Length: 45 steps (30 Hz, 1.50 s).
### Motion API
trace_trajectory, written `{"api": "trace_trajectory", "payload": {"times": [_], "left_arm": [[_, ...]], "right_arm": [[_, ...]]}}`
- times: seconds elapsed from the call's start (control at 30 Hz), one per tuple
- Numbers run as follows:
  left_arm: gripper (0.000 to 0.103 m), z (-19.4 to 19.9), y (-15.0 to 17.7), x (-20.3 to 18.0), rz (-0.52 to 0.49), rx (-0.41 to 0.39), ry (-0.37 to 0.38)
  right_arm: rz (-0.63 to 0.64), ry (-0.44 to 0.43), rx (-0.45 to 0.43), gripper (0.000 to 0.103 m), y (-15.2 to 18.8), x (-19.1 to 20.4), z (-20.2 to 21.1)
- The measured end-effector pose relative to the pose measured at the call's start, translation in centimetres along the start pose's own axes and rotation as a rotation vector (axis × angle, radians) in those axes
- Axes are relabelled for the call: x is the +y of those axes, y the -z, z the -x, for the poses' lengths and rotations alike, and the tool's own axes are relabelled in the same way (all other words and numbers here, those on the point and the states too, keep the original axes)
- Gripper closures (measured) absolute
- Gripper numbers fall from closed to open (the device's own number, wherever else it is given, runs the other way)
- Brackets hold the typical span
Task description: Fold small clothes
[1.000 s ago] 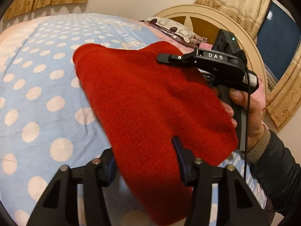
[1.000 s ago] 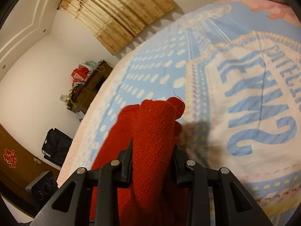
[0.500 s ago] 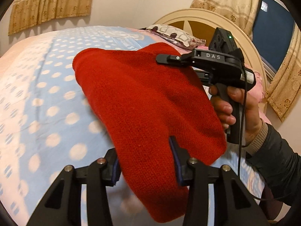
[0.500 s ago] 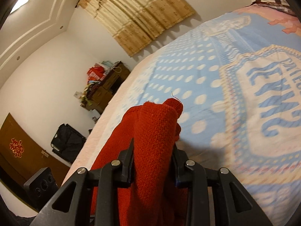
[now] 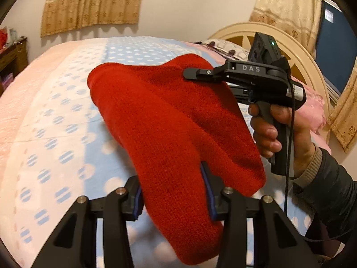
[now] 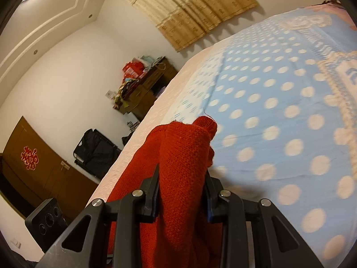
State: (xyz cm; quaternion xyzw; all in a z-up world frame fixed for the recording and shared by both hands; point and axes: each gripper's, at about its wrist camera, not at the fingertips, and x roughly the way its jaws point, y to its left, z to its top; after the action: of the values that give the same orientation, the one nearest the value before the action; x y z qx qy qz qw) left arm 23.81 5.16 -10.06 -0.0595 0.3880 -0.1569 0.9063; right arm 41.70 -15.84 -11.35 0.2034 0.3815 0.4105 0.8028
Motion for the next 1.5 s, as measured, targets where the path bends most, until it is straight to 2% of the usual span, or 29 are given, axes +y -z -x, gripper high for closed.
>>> {"api": "trace_trajectory", "payload": {"times": [0.37,0.67,1.5], "left_arm": [[0.058,3.5,2.5,3.6,0.059,-0.054,-0.065],[0.058,5.3,4.7,5.7,0.114,-0.074,-0.126],[0.058,7.0,8.1,9.0,0.215,-0.116,-0.234]], "right_arm": [[0.064,-0.061,0.075,0.072,1.5,6.4,-5.5],[0.095,-0.109,0.133,0.072,2.8,10.2,-10.3],[0.142,-0.140,0.249,0.072,4.3,16.0,-19.1]]}}
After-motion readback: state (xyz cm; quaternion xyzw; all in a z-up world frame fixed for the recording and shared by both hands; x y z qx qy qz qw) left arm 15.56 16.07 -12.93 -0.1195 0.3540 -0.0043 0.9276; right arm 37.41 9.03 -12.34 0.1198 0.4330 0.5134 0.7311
